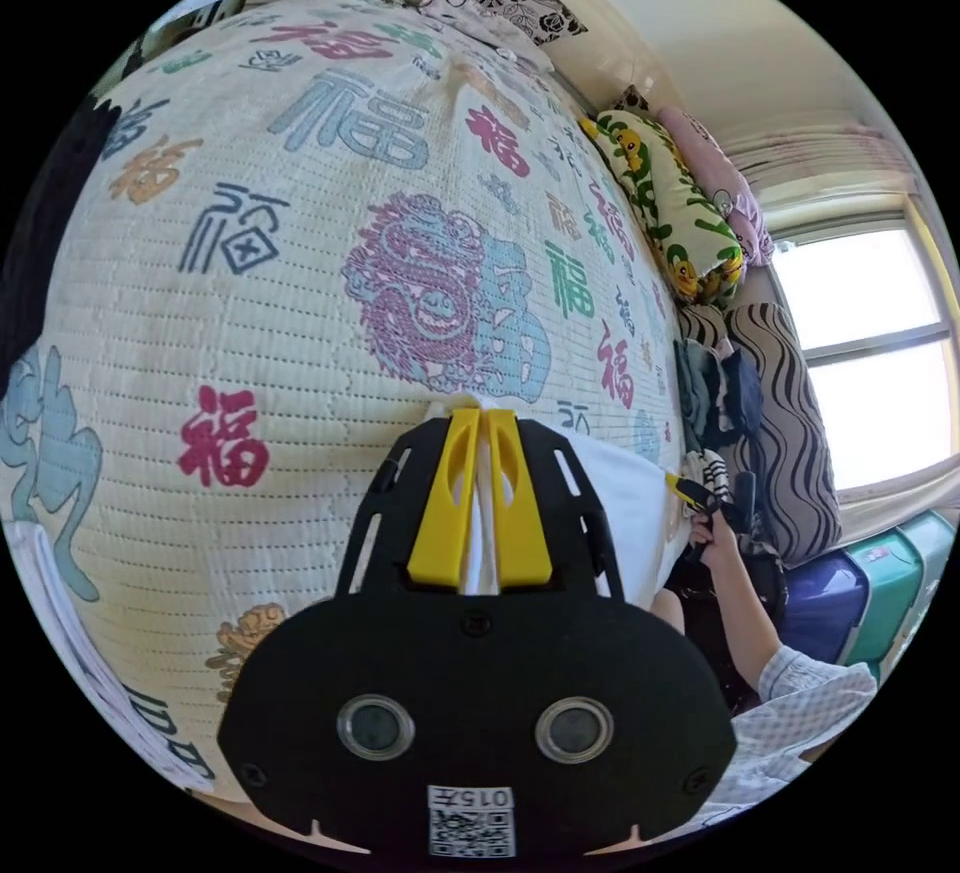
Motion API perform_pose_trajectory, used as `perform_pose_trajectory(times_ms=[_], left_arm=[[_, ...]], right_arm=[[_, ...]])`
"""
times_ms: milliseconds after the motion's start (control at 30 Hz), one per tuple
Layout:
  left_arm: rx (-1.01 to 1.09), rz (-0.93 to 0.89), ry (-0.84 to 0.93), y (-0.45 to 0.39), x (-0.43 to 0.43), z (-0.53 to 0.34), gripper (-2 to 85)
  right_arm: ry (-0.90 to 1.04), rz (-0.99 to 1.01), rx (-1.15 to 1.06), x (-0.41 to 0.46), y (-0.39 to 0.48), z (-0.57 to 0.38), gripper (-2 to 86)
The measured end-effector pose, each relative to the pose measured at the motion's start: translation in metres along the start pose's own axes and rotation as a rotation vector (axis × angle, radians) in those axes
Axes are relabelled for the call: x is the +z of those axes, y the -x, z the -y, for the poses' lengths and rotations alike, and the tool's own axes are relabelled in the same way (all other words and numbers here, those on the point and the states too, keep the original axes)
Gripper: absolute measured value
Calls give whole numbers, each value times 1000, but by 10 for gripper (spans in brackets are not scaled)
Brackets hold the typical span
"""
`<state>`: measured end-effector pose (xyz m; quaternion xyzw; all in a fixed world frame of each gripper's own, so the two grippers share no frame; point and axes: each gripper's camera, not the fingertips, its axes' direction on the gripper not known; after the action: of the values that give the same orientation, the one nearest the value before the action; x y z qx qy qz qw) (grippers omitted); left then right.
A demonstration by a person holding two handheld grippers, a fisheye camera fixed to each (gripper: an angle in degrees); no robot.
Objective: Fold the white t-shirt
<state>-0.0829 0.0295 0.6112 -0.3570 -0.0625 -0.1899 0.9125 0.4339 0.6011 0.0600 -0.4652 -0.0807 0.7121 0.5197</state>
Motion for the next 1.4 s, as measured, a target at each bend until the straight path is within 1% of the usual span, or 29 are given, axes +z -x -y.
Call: perform_pose_trajectory(times_ms=[133,233,300,400,533,600,700,767,900,967,1133,1200,1300,1367,1400], left_arm=[[12,3,-2,6,7,-11,12],[1,2,-23,7,0,-24,28],[21,30,-75,5,-25,-44,50],[38,65,-97,4,-61,-85,81],[21,128,-25,1,-85,-149,94],[-7,153,53,-3,-83,-186,98],[-72,170,119,-6,-72,-215,106],[-119,179,166,-5,-62,-223,108],[-123,202,210,-13,-54,-226,95],[-125,199,225,-17,-51,-225,89],[-98,202,244,-33,-48,-227,56],[-98,131,253,-39,-45,-229,19],[-89,110,232,-50,-48,-230,3],[-84,94,207,-58,-52,-231,-1],[-84,77,189,-62,-55,-231,-3]], right_arm=[[-9,2,10,7,1,2,8],[-4,21,13,12,9,3,45],[-17,2,3,7,15,0,58],[-48,-59,-47,-8,31,-9,60],[-49,-73,-176,-16,71,-20,61],[-35,-64,-249,-10,97,-22,62],[23,-39,-407,18,154,-20,66],[103,-8,-540,52,210,-16,76],[206,24,-714,105,293,-10,87],[263,-14,-805,141,341,-5,102],[371,-115,-854,209,406,15,109],[400,-157,-839,229,420,24,107],[471,-243,-822,257,433,36,87],[540,-331,-806,274,437,43,49],[545,-355,-803,276,438,44,37]])
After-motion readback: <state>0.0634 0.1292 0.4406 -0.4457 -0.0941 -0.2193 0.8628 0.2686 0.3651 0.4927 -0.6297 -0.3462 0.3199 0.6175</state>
